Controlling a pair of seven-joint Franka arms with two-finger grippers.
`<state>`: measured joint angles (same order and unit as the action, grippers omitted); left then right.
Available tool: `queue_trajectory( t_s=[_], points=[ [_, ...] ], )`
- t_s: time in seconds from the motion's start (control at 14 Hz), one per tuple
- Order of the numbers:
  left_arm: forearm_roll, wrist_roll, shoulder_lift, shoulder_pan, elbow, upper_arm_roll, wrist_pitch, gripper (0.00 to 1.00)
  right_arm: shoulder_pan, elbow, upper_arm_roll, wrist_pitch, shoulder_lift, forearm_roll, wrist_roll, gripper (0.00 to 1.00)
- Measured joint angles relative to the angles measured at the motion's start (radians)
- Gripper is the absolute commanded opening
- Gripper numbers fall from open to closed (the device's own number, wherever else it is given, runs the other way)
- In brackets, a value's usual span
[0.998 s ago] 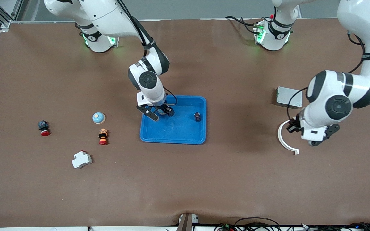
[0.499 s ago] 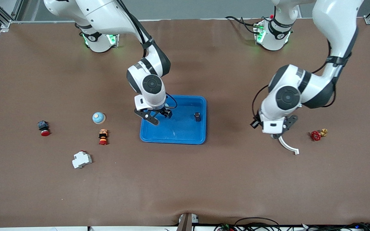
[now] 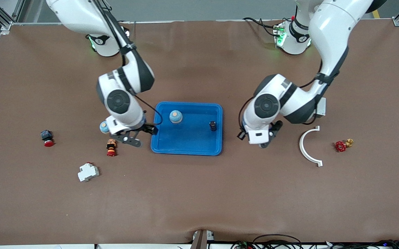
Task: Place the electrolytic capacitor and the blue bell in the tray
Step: 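Carry the capacitor to the tray while the right gripper reaches the other bell, then release the capacitor and withdraw the left gripper while the right gripper lowers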
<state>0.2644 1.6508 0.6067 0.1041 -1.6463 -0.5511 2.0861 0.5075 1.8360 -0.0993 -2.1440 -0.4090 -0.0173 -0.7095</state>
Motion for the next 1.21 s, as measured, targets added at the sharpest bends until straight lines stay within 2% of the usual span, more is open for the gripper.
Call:
queue_trajectory(
  t_s=[0.29,0.5,0.64,0.78,0.86,0.93,1.0,1.21],
  points=[
    [0.047,0.084,0.067,0.050,0.051,0.004,0.111,0.00,-0.139,0.083,-0.002,0.000,0.081,0.001,0.250,1.00],
    [0.052,0.124,0.112,0.099,0.058,0.026,0.215,0.00,-0.204,0.164,-0.002,-0.008,0.148,0.001,0.361,1.00],
    [0.052,0.184,0.135,0.180,0.075,0.093,0.260,0.00,-0.228,0.232,-0.001,-0.066,0.188,0.001,0.405,1.00],
    [0.053,0.262,0.167,0.295,0.122,0.189,0.276,0.00,-0.251,0.317,0.000,-0.161,0.217,0.001,0.443,1.00],
    [0.053,0.294,0.186,0.349,0.149,0.232,0.277,0.19,-0.264,0.358,0.000,-0.218,0.224,0.001,0.463,1.00],
    [0.053,0.326,0.206,0.390,0.172,0.262,0.277,0.66,-0.278,0.398,0.000,-0.283,0.225,0.001,0.485,1.00],
    [0.053,0.348,0.225,0.413,0.191,0.277,0.278,1.00,-0.292,0.434,0.000,-0.346,0.224,0.001,0.507,1.00],
    [0.053,0.355,0.246,0.426,0.223,0.286,0.279,1.00,-0.340,0.516,0.000,-0.498,0.217,0.001,0.570,1.00]
  ],
)
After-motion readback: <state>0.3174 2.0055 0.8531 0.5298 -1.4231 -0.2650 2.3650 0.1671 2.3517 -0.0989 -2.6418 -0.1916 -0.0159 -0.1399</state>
